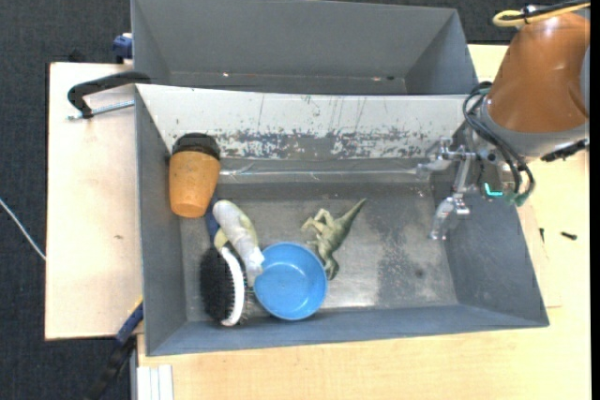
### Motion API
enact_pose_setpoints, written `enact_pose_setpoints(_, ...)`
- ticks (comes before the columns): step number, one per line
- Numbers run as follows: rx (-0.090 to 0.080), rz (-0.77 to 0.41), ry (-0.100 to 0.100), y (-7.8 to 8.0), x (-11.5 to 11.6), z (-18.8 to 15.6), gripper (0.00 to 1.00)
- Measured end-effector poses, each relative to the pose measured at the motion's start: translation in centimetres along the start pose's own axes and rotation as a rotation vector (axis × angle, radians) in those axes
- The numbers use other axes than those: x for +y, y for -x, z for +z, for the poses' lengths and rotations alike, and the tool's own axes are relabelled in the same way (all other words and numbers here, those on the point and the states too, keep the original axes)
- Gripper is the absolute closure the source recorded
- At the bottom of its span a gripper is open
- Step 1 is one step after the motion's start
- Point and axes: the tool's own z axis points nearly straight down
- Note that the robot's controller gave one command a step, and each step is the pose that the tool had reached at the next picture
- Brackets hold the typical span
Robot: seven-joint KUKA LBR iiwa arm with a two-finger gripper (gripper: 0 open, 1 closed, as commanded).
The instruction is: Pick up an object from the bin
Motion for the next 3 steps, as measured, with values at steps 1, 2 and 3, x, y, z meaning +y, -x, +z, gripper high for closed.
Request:
enact_pose_setpoints(1, -0.011, -0.147, -0.002, 4.5, 7.4, 9.8, 0.00)
enact_pose_setpoints(2, -0.016, -0.286, -0.004, 2.2, 12.8, 9.6, 0.00)
enact_pose_setpoints(3, -0.023, -0.287, -0.003, 2.3, 12.9, 9.5, 1.00)
